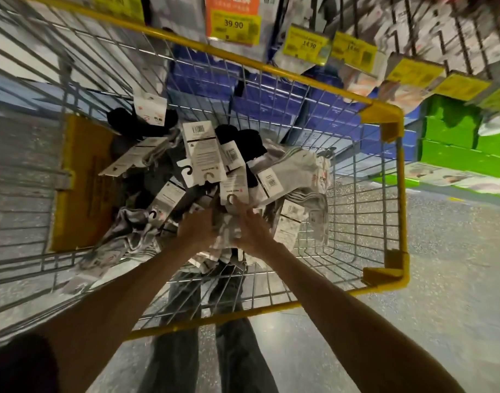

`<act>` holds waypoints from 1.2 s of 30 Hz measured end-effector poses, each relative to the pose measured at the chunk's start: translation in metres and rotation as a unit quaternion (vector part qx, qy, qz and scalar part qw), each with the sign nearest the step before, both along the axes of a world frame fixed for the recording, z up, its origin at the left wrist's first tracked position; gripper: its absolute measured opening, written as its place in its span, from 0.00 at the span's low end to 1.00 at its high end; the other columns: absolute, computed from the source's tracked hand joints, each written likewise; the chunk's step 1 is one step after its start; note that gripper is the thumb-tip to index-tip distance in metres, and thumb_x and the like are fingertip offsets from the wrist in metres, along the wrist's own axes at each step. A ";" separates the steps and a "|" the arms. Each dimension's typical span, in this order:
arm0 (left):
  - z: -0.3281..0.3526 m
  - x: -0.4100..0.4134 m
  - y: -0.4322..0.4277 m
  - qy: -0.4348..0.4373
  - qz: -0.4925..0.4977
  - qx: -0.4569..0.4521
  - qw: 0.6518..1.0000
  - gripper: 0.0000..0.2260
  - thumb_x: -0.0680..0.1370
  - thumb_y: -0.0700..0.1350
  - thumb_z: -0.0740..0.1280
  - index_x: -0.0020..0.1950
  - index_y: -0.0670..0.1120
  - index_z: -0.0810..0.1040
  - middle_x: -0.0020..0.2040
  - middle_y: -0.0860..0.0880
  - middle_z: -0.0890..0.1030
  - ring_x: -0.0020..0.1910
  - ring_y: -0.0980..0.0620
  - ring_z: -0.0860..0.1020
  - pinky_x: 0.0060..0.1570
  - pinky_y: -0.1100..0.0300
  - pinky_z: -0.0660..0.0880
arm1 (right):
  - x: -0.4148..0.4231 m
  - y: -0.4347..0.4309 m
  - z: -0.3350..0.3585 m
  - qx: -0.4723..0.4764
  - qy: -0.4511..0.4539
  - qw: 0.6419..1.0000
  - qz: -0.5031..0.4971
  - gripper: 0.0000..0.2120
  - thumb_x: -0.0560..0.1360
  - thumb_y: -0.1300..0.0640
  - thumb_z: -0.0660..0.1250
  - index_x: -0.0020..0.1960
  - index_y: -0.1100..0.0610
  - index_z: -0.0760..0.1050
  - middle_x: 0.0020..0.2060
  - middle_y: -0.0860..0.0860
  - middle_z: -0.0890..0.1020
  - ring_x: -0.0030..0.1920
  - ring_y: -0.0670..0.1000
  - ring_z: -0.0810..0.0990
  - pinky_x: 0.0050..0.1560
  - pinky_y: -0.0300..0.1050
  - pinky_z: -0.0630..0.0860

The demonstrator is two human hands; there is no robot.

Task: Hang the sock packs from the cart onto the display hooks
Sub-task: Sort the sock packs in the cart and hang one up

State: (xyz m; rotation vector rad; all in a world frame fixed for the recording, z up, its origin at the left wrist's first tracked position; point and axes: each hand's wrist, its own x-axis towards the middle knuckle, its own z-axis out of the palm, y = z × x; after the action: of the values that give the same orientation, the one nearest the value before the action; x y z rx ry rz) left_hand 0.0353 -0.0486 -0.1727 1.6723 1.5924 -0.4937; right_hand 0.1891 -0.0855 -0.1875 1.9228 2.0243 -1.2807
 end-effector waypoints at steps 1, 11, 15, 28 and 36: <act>0.002 -0.002 -0.003 -0.017 0.004 0.013 1.000 0.17 0.78 0.47 0.67 0.66 0.44 0.72 0.60 0.41 0.80 0.62 0.39 0.75 0.60 0.49 0.71 | -0.003 -0.003 0.000 -0.001 0.003 1.000 -0.016 0.46 0.69 0.57 0.75 0.79 0.54 0.52 0.72 0.60 0.67 0.66 0.64 0.73 0.59 0.53 0.74; 0.046 -0.018 -0.024 -0.265 0.316 0.108 0.904 0.11 0.80 0.42 0.65 0.58 0.56 0.72 0.47 0.44 0.79 0.42 0.52 0.80 0.37 0.55 0.79 | -0.006 -0.008 0.071 -0.150 0.256 0.932 -0.207 0.09 0.69 0.58 0.67 0.49 0.58 0.78 0.39 0.47 0.79 0.39 0.47 0.78 0.43 0.44 0.78; 0.053 -0.026 -0.015 -0.360 0.510 -0.103 0.774 0.21 0.73 0.43 0.71 0.66 0.45 0.72 0.62 0.32 0.76 0.58 0.30 0.77 0.56 0.35 0.77 | -0.008 -0.022 0.102 -0.097 0.394 0.855 -0.323 0.04 0.69 0.61 0.66 0.44 0.59 0.77 0.36 0.50 0.80 0.38 0.52 0.79 0.38 0.44 0.77; 0.044 -0.025 0.016 -0.447 0.608 -0.193 0.627 0.18 0.75 0.40 0.69 0.66 0.45 0.75 0.61 0.43 0.81 0.58 0.44 0.80 0.48 0.50 0.82 | 0.009 0.006 0.064 -0.131 0.308 0.911 -0.241 0.19 0.82 0.50 0.59 0.71 0.54 0.67 0.55 0.50 0.78 0.47 0.45 0.80 0.42 0.36 0.78; 0.036 -0.037 0.016 -0.407 0.543 -0.114 0.725 0.13 0.79 0.38 0.66 0.57 0.55 0.78 0.60 0.47 0.82 0.59 0.46 0.79 0.52 0.46 0.78 | 0.052 0.055 0.017 0.062 -0.143 0.987 -0.041 0.48 0.69 0.66 0.70 0.79 0.47 0.48 0.78 0.59 0.46 0.77 0.64 0.46 0.75 0.63 0.54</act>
State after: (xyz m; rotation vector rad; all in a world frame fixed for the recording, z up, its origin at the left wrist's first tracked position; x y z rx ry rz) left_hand -0.0019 -0.0321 -0.1368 0.3813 1.4016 0.5816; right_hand 0.2414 -0.0301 -0.1706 2.1210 1.9368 -0.8477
